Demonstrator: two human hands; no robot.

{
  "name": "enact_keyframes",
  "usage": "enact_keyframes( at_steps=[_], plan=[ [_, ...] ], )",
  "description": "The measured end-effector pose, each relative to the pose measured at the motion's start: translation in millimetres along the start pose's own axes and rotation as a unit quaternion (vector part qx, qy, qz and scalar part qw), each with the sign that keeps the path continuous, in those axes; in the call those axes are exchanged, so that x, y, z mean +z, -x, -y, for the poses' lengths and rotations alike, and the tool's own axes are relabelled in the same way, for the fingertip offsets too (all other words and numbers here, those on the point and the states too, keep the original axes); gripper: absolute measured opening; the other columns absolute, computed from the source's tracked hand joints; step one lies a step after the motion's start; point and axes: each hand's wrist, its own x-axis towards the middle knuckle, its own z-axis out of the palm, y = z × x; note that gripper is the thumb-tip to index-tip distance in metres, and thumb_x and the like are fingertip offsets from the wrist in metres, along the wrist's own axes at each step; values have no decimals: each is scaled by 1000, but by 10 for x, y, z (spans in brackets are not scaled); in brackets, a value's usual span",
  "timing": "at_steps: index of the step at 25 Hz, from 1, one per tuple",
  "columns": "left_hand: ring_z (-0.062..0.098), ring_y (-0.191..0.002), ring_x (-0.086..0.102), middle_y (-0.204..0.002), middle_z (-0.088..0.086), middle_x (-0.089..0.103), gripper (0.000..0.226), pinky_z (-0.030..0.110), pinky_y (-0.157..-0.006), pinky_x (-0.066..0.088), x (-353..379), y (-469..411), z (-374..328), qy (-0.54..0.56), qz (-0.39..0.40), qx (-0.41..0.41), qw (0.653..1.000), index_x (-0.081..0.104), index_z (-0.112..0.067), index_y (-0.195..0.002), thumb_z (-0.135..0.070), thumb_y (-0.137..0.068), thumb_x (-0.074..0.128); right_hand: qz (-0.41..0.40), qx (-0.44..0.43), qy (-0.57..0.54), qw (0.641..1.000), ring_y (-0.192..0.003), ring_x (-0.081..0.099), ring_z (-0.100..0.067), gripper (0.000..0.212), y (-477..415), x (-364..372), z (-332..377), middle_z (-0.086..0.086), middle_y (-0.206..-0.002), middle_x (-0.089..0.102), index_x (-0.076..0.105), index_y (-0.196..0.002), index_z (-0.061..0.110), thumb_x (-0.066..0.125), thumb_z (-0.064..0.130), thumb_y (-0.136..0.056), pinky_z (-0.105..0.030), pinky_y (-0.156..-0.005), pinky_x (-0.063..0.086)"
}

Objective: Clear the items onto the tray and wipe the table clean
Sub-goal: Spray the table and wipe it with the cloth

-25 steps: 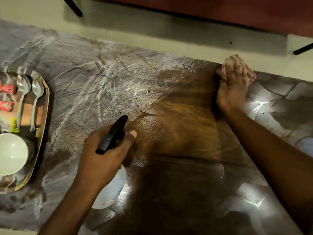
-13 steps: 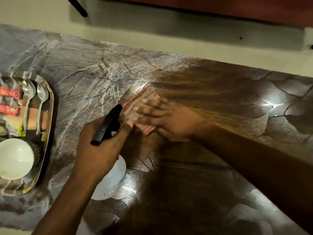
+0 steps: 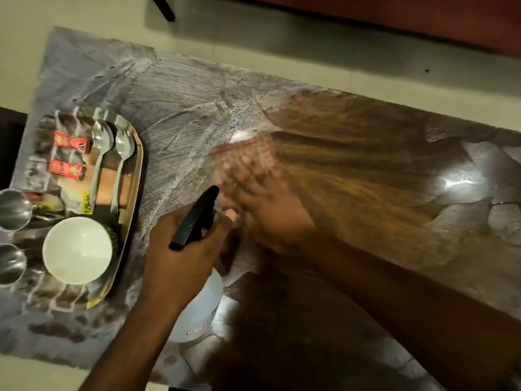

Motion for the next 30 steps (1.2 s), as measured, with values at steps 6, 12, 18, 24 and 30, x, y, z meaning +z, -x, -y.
enact_keyframes(
  at_steps=[6,12,18,24,30],
  plan=[
    [15,-34,49,-44,6,52,25,36,-40,44,-341,118,258,30,32,8,999,69,-18,-72,-19,-96,76,132,-242,93,957,-166,18,-29,70,-69,-160,-387,4,-178,23,33,-166,37,37,40,-96,-53,-134,18],
    [22,-40,48,-55,20,56,27,51,-52,52,-582,116,403,36,31,-4,999,73,-6,-86,-31,-93,77,-115,278,-30,953,-168,0,-31,63,-895,-628,-707,0,-181,8,19,-171,34,36,33,-111,-56,-135,9],
    [33,-48,51,-56,17,52,34,56,-56,50,-719,40,422,43,19,-7,999,70,-8,-82,-40,-92,79,25,37,21,999,-168,3,-34,63,-643,4,509,-2,-180,15,29,-169,28,38,37,-107,-59,-135,9],
    [15,-50,54,-53,-3,54,35,18,-56,42,-802,54,492,16,33,12,999,65,-25,-70,-50,-91,78,117,-249,95,957,-165,19,-29,64,-490,-243,-210,-3,-176,29,36,-166,28,46,31,-102,-47,-135,10],
    [11,-45,51,-49,3,49,38,10,-53,36,-794,89,588,37,44,24,998,59,-25,-63,-39,-93,79,-176,461,-38,869,-167,7,-36,65,-417,-558,-890,-5,-181,11,23,-171,29,39,24,-108,-53,-135,8]
  ],
)
